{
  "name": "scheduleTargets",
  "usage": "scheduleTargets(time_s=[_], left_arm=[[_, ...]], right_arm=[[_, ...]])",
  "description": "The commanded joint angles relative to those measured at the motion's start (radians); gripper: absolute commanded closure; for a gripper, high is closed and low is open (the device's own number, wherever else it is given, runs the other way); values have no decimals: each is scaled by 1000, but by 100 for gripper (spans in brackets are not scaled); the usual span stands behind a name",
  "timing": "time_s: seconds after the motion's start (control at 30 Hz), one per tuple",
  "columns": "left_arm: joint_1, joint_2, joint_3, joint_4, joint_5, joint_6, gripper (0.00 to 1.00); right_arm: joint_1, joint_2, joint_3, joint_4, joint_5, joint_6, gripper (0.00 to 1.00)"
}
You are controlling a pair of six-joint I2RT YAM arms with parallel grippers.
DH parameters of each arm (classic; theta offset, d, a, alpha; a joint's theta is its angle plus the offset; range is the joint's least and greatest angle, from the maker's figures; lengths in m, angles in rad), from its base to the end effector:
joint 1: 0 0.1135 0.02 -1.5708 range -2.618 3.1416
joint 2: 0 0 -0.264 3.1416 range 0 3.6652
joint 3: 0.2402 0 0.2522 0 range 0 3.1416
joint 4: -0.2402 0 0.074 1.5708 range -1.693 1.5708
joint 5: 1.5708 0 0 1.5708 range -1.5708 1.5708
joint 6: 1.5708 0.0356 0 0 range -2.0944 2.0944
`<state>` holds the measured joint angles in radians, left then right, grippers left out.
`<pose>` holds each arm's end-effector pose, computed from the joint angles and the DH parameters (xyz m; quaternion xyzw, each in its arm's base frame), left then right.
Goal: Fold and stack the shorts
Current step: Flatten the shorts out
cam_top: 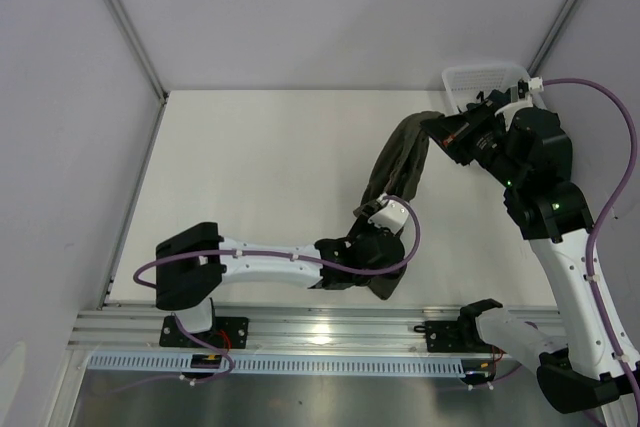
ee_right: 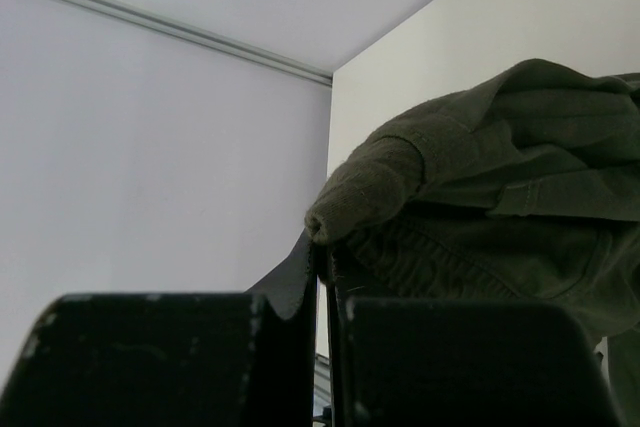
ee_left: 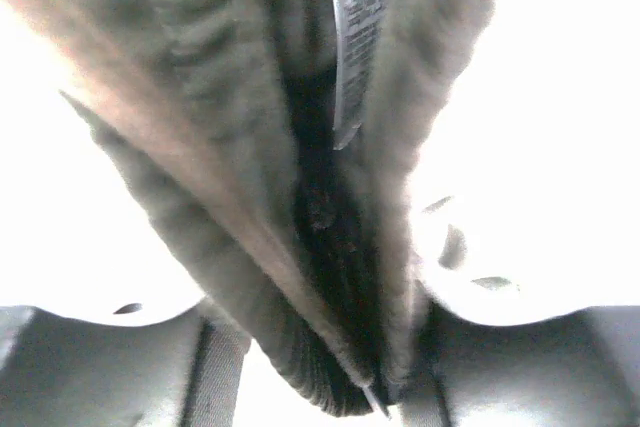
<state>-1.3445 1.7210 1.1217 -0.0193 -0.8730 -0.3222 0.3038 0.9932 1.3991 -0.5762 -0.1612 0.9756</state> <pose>0.1106 -0.3589 0.2297 0.2250 0.7973 -0.0548 0.5574 0.1746 0.0607 0.4680 0.2023 0.7367 0.4328 0.4786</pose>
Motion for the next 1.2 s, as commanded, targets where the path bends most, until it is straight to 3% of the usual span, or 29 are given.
scheduleTargets(time_s=[0.0, 0.13, 0.23, 0.27, 0.5, 0.7, 0.97, 1.17], left_arm=[[-1, -54, 1, 59, -35, 5, 53], [-1, -51, 21, 50, -37, 17, 60], [-1, -57, 41, 41, -23, 34, 82], [-1, -61, 52, 27, -14, 35, 100], [2, -122, 136, -209, 141, 14, 100], [4, -311, 182, -492, 314, 35, 100], [4, -722, 349, -751, 811, 29, 100], [4, -814, 546, -915, 829, -2, 100]], right_arm=[[3, -11, 54, 55, 12, 12, 100], [3, -10, 46, 56, 11, 11, 100], [3, -7, 43, 55, 11, 5, 100], [3, -7, 41, 52, 12, 2, 100], [3, 12, 47, 30, 48, -28, 100], [4, -31, 106, -53, 45, -34, 100], [4, -244, 218, -215, -47, -20, 100], [-20, -364, 282, -324, -49, 2, 100]])
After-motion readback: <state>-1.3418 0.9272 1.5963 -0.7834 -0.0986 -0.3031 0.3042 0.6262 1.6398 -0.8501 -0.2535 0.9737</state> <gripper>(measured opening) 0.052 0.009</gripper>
